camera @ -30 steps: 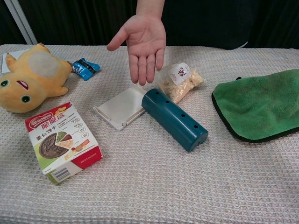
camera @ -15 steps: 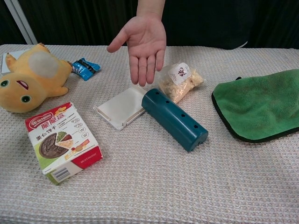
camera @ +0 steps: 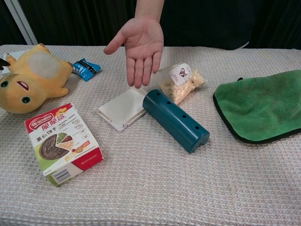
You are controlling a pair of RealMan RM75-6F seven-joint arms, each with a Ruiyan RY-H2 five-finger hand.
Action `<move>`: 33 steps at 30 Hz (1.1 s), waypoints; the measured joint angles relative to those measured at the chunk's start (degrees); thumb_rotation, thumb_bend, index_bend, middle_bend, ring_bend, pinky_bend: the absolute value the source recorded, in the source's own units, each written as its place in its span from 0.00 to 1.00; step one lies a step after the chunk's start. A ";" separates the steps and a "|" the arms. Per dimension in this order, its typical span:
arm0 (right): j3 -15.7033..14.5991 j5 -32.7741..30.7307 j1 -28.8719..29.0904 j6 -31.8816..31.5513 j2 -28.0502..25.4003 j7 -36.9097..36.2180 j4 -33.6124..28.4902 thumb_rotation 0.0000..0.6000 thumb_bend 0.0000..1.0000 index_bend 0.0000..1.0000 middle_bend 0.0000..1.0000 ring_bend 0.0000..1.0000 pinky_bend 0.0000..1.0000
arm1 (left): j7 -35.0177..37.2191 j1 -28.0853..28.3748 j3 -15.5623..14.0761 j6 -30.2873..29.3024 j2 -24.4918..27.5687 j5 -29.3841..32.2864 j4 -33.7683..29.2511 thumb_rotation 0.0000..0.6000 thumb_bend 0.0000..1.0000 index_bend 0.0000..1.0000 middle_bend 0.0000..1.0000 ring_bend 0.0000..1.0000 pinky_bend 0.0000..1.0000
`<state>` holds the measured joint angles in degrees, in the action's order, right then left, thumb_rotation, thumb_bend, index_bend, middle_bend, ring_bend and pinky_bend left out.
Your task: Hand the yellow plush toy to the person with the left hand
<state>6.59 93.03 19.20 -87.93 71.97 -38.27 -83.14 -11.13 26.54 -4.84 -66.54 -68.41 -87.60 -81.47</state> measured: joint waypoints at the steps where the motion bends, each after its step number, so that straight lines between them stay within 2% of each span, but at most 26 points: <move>1: 0.04 -0.14 0.01 0.14 0.08 -0.08 0.17 1.00 0.51 0.00 0.01 0.00 0.13 | 0.34 0.00 0.05 -0.06 -0.68 -0.36 0.74 1.00 0.17 0.05 0.11 0.13 0.23; 7: 0.09 -0.66 0.12 0.96 0.59 -0.40 1.13 1.00 0.51 0.00 0.01 0.00 0.13 | 2.35 0.42 0.53 -2.51 -5.45 -4.86 6.13 1.00 0.17 0.04 0.08 0.13 0.24; 14: 0.29 -1.17 0.08 1.32 0.73 -0.74 1.50 1.00 0.51 0.00 0.01 0.00 0.13 | 7.46 1.02 0.93 -8.28 -11.91 -10.33 16.76 1.00 0.17 0.04 0.06 0.13 0.25; 20: 0.22 -1.03 0.05 1.39 1.02 -0.73 1.72 1.00 0.51 0.00 0.00 0.00 0.13 | 9.70 2.21 0.61 -7.00 -15.31 -11.52 22.56 1.00 0.17 0.04 0.06 0.13 0.29; 27: 0.52 -1.16 0.16 1.57 0.72 -0.43 1.31 1.00 0.51 0.00 0.00 0.00 0.13 | 9.91 2.89 0.06 -5.82 -16.87 -11.86 26.08 1.00 0.17 0.05 0.07 0.12 0.40; 29: 0.53 -1.14 0.14 1.58 0.73 -0.31 1.28 1.00 0.51 0.00 0.00 0.00 0.13 | 10.05 3.04 0.04 -6.03 -17.62 -12.10 27.67 1.00 0.17 0.09 0.10 0.14 0.47; 33: 0.53 -1.39 0.12 1.85 0.78 -0.28 1.34 1.00 0.51 0.00 0.00 0.00 0.13 | 10.30 3.16 0.04 -7.81 -19.82 -12.95 32.15 1.00 0.20 0.27 0.25 0.28 0.67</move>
<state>7.12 91.64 19.31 -86.08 72.75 -38.55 -81.80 -0.83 29.70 -4.79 -74.36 -88.23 -100.55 -49.32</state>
